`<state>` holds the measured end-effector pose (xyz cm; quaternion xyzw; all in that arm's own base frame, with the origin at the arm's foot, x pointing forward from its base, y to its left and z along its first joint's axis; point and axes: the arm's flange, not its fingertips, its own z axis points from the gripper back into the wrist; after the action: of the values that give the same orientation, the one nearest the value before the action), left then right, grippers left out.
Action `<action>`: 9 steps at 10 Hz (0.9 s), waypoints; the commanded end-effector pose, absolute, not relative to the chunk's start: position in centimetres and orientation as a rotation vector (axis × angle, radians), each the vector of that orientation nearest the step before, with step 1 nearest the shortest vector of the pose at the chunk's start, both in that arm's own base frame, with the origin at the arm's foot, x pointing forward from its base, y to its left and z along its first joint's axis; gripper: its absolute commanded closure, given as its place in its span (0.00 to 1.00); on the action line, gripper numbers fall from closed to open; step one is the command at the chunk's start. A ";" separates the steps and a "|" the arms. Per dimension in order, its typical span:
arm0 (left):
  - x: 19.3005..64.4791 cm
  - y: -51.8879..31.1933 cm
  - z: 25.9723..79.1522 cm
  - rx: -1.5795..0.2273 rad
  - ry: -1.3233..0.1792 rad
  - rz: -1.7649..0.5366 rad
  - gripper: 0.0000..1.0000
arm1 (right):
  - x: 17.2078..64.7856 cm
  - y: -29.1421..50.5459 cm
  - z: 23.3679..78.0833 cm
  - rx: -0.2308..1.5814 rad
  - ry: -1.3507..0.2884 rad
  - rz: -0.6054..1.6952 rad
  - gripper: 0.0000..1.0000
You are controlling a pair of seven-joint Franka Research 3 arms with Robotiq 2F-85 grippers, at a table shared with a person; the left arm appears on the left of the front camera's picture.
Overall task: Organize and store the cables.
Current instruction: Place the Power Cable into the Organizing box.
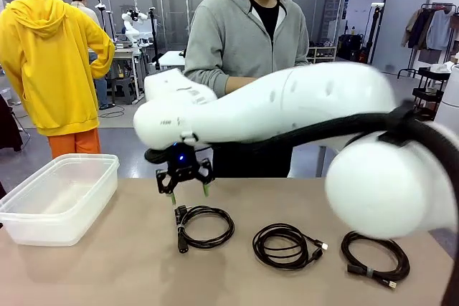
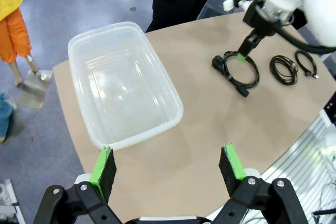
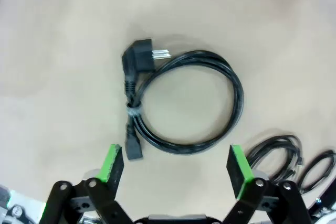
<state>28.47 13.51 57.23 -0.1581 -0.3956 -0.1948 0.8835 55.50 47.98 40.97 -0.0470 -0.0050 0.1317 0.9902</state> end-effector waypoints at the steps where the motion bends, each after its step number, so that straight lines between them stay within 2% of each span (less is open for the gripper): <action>1: 28.5 13.5 57.3 -0.329 -0.825 -0.409 0.00 | 51.4 40.4 43.1 0.043 -0.006 0.384 0.00; 6: 28.5 13.5 57.3 -0.329 -0.825 -0.409 0.00 | 49.3 24.7 49.4 0.205 -0.101 0.566 0.00; 9: 28.5 13.5 57.3 -0.329 -0.825 -0.409 0.00 | 46.5 14.7 52.3 0.317 -0.275 0.632 0.00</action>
<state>28.47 13.52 57.22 -0.1584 -0.3956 -0.1946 0.8835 48.77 17.33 53.23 0.1280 -0.1057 0.2904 0.9424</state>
